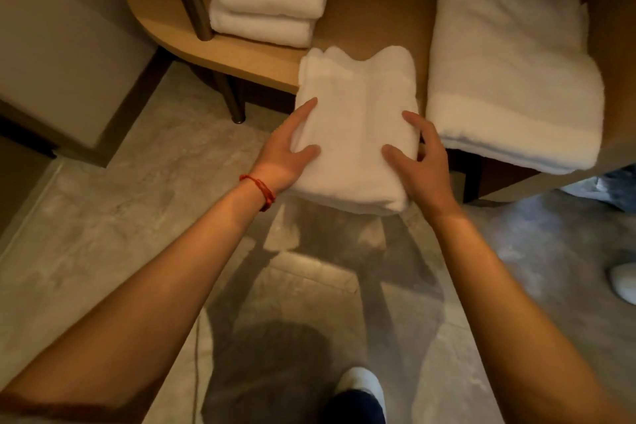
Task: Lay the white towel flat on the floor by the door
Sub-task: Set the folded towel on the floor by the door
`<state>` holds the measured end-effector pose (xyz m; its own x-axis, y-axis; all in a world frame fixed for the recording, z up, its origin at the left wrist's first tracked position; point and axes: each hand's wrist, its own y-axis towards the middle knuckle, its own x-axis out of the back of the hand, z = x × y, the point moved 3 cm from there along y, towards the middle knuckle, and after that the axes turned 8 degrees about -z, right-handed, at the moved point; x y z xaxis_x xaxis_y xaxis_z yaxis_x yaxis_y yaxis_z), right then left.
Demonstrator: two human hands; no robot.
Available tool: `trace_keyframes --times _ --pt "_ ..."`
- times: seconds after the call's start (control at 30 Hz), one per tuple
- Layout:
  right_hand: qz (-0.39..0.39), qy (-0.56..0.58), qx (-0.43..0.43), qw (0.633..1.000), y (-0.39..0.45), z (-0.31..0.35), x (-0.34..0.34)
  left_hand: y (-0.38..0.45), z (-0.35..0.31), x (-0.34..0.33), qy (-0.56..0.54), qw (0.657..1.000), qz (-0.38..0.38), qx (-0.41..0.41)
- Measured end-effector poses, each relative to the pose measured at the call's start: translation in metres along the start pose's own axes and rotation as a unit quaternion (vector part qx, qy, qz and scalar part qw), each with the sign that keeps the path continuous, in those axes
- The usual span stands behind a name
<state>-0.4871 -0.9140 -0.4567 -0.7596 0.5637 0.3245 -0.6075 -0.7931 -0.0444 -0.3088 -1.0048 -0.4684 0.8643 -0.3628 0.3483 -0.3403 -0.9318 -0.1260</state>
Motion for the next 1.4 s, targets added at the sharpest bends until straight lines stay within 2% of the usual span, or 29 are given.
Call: trace_keyframes --times 0.07,0.4,0.7,0.93,1.07,1.4 --pt "0.002 -0.012 -0.013 1.0 -0.023 0.013 0.003 -0.025 -0.006 0.009 -0.023 0.999 -0.001 0.025" --pt "0.075 -0.063 -0.022 0.995 -0.138 0.117 0.011 -0.156 -0.071 0.101 -0.006 1.0 -0.023 0.003" --pt "0.155 -0.08 -0.028 0.984 -0.235 0.213 -0.007 -0.27 -0.113 0.194 -0.023 0.992 -0.095 0.079" --pt "0.225 -0.12 0.038 0.966 -0.313 0.255 -0.027 -0.373 -0.115 0.249 -0.083 0.968 -0.199 0.126" --pt "0.29 -0.096 0.077 0.949 -0.36 0.267 -0.039 -0.439 -0.112 0.265 -0.116 0.946 -0.266 0.147" --pt "0.433 -0.101 0.105 0.89 -0.506 0.283 -0.069 -0.617 -0.086 0.301 -0.076 0.906 -0.377 0.179"
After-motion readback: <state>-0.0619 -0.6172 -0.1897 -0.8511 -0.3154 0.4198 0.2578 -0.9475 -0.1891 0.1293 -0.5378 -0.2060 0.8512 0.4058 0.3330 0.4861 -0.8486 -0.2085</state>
